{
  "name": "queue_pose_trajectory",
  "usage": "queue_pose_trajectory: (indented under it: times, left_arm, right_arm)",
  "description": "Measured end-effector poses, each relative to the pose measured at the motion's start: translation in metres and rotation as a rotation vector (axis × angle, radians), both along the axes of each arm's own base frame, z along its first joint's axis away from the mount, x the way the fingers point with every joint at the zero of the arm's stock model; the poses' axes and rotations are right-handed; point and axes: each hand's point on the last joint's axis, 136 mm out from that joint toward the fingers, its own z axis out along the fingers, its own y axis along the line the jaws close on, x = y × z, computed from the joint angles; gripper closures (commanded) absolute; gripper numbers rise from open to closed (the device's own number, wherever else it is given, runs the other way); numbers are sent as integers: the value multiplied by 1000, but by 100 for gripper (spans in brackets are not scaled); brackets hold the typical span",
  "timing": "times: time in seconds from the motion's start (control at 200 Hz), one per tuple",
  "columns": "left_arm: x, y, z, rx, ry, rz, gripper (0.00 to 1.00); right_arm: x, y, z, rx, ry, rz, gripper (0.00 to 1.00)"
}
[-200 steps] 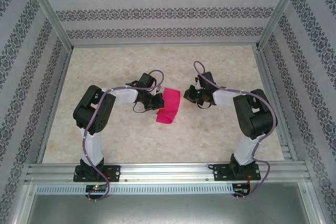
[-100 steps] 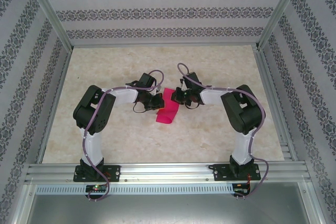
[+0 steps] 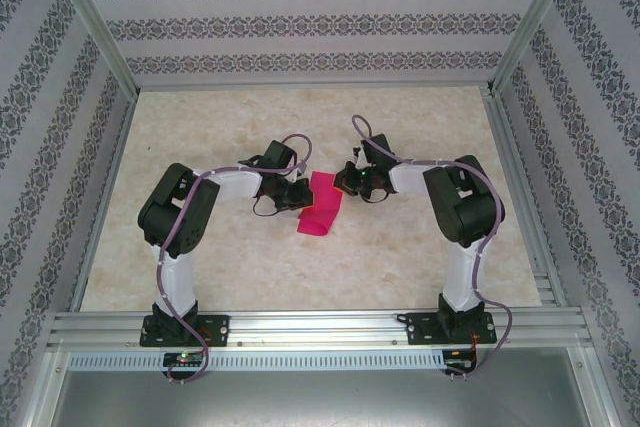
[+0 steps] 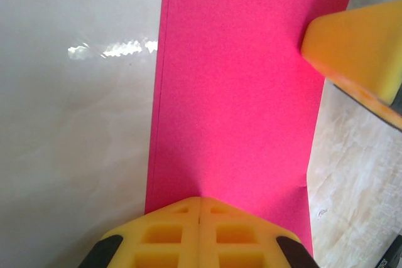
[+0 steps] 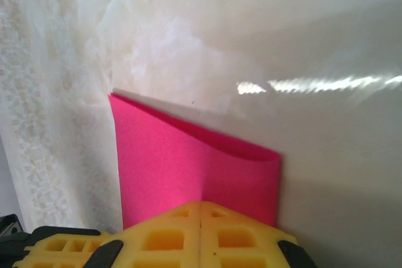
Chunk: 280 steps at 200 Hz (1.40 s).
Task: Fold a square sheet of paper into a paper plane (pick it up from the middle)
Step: Fold the square sheet of paper in half at the center of the table.
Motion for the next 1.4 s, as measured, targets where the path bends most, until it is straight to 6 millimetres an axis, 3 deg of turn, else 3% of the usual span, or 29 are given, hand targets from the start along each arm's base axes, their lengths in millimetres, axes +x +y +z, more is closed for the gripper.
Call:
queue_pose_trajectory:
  times: [0.225,0.365,0.45,0.599,0.704,0.844,1.019,1.399]
  left_arm:
    - [0,0,0,-2,-3,0,100]
    - [0,0,0,-2,-3,0,100]
    - [0,0,0,-2,-4,0,100]
    - [0,0,0,-3,-5,0,100]
    - [1,0,0,-3,-5,0,100]
    - [1,0,0,-3,-5,0,100]
    - [1,0,0,-3,-6,0,100]
    - [0,0,0,-3,-5,0,100]
  right_arm:
    - [31,-39,3,-72,-35,-117,98]
    - [35,-48,15,-91,-66,-145,98]
    - [24,-39,34,-76,-101,-125,97]
    - [-15,-2,58,-15,-135,-47,97]
    - [-50,22,49,16,-87,12,96]
    - [-85,38,31,18,2,56,96]
    - [-99,52,21,25,47,83,97]
    - [-113,44,-1,4,107,77,97]
